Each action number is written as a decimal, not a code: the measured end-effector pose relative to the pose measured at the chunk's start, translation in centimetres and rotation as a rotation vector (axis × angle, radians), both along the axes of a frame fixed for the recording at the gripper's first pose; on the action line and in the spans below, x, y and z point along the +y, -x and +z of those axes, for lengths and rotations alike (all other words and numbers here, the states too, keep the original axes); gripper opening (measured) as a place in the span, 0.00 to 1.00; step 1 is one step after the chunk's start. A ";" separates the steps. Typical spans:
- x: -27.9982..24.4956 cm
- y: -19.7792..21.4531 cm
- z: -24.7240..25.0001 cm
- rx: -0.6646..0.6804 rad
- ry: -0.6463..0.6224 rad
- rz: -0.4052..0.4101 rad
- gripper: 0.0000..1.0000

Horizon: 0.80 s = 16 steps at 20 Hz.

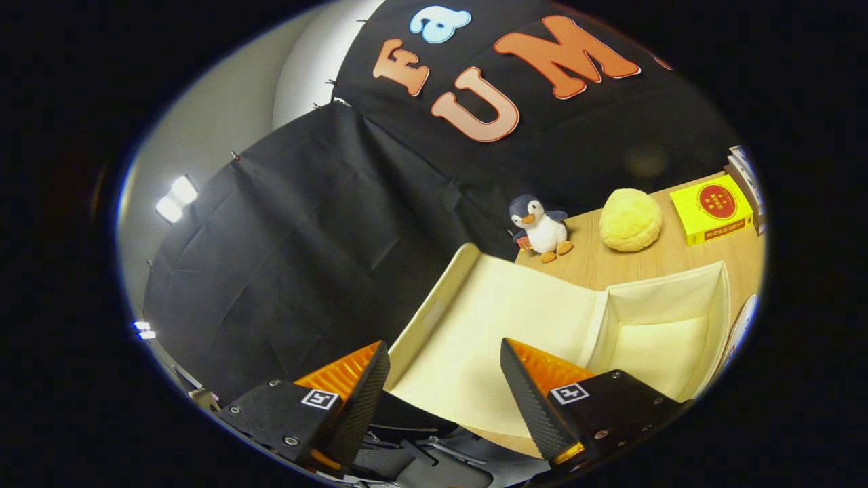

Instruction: Open the storage box then place both shoes into the box .Put the left shoe in first, then the right shoe, with the right side of both shoes facing outward in a uniform manner.

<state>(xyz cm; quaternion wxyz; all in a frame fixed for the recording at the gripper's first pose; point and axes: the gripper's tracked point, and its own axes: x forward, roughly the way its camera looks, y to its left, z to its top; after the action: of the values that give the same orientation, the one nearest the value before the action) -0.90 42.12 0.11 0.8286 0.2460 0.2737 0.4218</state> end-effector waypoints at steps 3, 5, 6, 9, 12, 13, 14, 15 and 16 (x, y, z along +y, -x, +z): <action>-1.6 -0.7 -0.4 -0.032 0.035 -0.046 0.98; -3.0 -1.6 -0.6 -0.049 0.048 -0.090 0.98; -3.9 -1.8 -0.6 -0.051 0.050 -0.112 0.98; -7.2 -2.8 -1.4 -0.055 0.071 -0.184 0.98; -10.9 -3.5 -2.7 -0.068 0.125 -0.241 0.98; -12.5 -3.9 -3.1 -0.077 0.152 -0.267 0.98; -14.2 -4.2 -3.6 -0.087 0.180 -0.297 0.98; -15.5 -4.6 -4.1 -0.097 0.206 -0.326 0.98; -16.9 -4.8 -4.6 -0.101 0.223 -0.350 0.98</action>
<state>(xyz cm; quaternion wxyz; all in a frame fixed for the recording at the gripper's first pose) 3.92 25.23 -4.45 0.9240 0.1749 0.2301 0.2505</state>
